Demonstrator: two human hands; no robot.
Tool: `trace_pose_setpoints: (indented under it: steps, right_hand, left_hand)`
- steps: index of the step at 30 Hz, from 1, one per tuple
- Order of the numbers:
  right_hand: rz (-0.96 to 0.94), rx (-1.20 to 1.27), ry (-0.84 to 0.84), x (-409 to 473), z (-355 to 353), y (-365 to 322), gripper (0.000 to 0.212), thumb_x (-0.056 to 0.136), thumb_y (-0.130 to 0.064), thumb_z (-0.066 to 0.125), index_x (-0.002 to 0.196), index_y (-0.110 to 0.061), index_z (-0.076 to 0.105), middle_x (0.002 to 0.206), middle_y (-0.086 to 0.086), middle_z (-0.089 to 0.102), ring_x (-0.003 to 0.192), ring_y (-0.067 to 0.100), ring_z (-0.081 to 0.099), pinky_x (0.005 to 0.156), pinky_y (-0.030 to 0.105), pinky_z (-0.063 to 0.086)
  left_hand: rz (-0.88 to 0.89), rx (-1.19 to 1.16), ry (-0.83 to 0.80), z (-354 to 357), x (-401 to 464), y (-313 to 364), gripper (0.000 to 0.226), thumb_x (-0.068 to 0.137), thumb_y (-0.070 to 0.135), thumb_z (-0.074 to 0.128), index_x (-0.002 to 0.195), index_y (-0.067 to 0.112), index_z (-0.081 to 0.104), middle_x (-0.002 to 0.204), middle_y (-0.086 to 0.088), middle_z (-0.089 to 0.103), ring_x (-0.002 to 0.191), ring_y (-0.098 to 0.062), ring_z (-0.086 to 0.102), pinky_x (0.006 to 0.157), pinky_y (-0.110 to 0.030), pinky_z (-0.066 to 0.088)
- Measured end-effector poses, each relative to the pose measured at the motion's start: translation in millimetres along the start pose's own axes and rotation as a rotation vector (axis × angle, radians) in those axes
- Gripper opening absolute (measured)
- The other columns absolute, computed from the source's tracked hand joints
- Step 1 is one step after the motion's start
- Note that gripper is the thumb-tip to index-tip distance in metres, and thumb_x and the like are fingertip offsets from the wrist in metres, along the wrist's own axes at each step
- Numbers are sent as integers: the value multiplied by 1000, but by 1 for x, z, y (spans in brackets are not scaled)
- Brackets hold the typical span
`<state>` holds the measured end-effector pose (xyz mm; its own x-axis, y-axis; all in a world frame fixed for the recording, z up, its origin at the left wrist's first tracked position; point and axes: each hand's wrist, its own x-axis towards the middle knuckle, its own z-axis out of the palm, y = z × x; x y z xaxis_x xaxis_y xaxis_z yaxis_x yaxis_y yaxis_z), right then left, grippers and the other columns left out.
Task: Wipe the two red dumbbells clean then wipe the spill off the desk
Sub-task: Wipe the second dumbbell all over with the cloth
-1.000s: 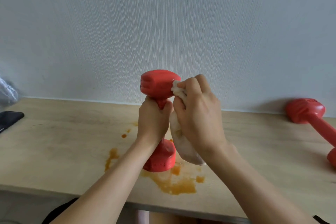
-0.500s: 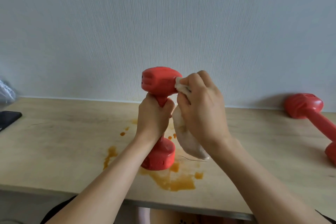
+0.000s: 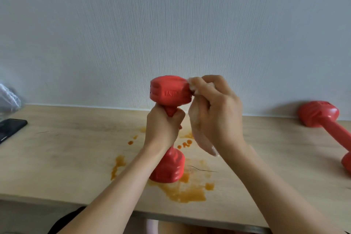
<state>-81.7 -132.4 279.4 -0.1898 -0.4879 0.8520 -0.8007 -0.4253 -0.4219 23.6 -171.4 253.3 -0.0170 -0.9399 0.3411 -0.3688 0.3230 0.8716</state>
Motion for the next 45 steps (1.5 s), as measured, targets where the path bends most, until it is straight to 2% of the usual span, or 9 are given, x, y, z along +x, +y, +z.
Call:
trace_pose_setpoints:
  steps: [3, 10, 17, 21, 25, 34, 39, 42, 45]
  right_hand:
    - [91, 71, 14, 4, -2, 11, 34, 82, 4, 50, 101, -15, 71, 97, 2, 64, 82, 22, 63, 69, 42, 52]
    - [-189, -166, -39, -7, -3, -18, 35, 87, -10, 43, 109, -17, 69, 114, -1, 64, 93, 33, 58, 62, 39, 52]
    - [113, 131, -55, 1, 2, 12, 35, 85, 1, 51, 113, -13, 67, 113, -1, 61, 99, 26, 59, 82, 44, 49]
    - [-92, 41, -4, -4, 1, -4, 33, 90, -4, 46, 111, -12, 69, 115, 0, 63, 101, 30, 56, 81, 35, 48]
    - [-299, -73, 0, -9, 3, -9, 25, 92, -9, 51, 106, -11, 72, 111, 0, 67, 101, 33, 57, 69, 39, 51]
    - [-410, -106, 12, -15, 4, 2, 28, 93, -1, 47, 96, -10, 74, 101, -2, 70, 98, 28, 56, 52, 37, 51]
    - [-147, 39, -40, -18, 8, 16, 30, 76, 8, 64, 97, -11, 73, 104, -2, 68, 93, 28, 60, 76, 33, 51]
    - [10, 135, -29, -15, 7, 17, 27, 83, -1, 54, 100, -12, 72, 104, -1, 67, 93, 27, 62, 76, 43, 53]
    - [-82, 61, 1, -11, 6, 3, 28, 85, 0, 51, 103, -10, 70, 105, 4, 66, 89, 30, 62, 70, 42, 52]
  left_hand:
    - [11, 28, -25, 2, -1, 2, 14, 78, 7, 56, 67, -1, 56, 47, -2, 54, 38, -4, 53, 43, -17, 38]
    - [37, 23, -18, 1, 0, 2, 14, 81, 6, 56, 71, -4, 57, 54, -10, 58, 39, -1, 54, 40, -8, 31]
    - [-3, 49, -31, 5, -2, 4, 11, 77, 9, 56, 67, 6, 55, 46, 3, 55, 39, -3, 54, 41, -14, 37]
    - [-8, 35, -27, 3, 1, 5, 13, 77, 6, 53, 68, -3, 56, 47, -2, 54, 36, -3, 51, 40, -13, 34]
    - [69, 49, -30, -1, -1, 10, 22, 84, 10, 56, 62, 10, 53, 47, 6, 52, 40, 4, 53, 40, -8, 32]
    - [15, -5, -38, 1, 5, 4, 19, 85, 14, 53, 68, 6, 57, 41, 6, 52, 34, -2, 51, 39, -11, 32]
    - [-115, -102, -24, -2, 9, -1, 14, 80, 9, 54, 67, 7, 56, 45, 4, 52, 38, -11, 52, 50, -26, 42]
    - [-110, -108, -30, -3, 7, -2, 13, 79, 7, 54, 67, 5, 56, 45, 2, 51, 38, -11, 51, 49, -26, 42]
    - [-107, -97, -36, -4, 7, -3, 13, 78, 8, 54, 68, 3, 58, 44, 0, 54, 39, -11, 53, 51, -26, 44]
